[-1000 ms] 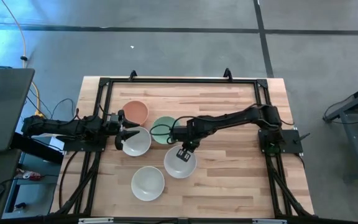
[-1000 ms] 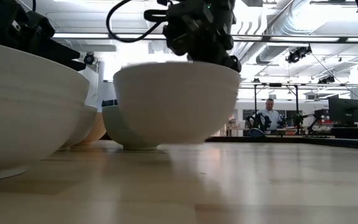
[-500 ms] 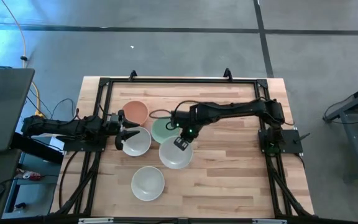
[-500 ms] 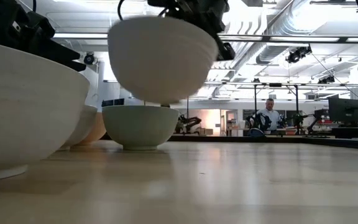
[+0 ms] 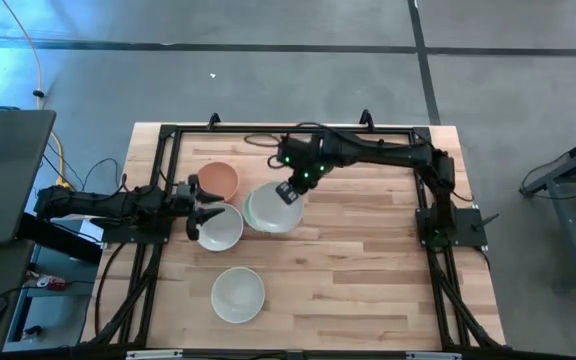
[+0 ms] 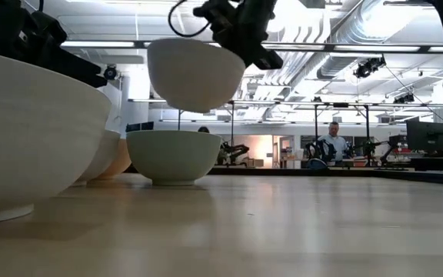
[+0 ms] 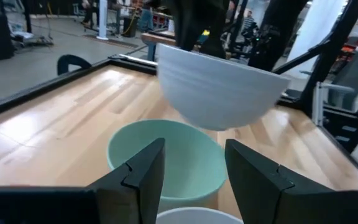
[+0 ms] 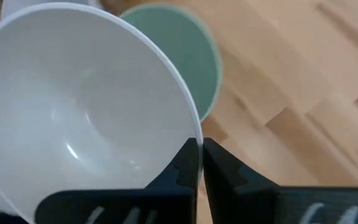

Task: Nest bowls inside each other
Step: Stack the white bowl on the green bowl

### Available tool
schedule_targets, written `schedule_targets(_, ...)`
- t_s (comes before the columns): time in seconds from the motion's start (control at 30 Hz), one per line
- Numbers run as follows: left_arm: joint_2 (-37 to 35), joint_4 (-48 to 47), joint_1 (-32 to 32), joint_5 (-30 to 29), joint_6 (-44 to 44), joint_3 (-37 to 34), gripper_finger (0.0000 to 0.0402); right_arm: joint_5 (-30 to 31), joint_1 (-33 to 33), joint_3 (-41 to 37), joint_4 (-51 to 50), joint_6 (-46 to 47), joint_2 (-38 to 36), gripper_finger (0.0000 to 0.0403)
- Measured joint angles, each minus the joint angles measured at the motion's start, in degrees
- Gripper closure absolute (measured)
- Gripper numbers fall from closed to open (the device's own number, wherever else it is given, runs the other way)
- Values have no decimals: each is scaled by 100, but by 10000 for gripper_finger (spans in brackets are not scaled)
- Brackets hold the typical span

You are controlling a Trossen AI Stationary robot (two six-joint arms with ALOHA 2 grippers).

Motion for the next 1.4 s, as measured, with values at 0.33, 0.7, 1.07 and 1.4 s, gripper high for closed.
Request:
schedule_targets(0.33,0,-15,1,-211,368,-2,245,110,-369,7,394,127,182,403)
schedule_targets(0.7,0,-22,0,-574,707,13,245,-59,-279,7,692,485,518,403)
schedule_targets(1.07,0,-20,0,-574,731,13,245,147,-245,4,680,540,697,403)
schedule_targets(1.4,0,-20,0,-572,705,14,245,121,-184,3,582,538,1011,403)
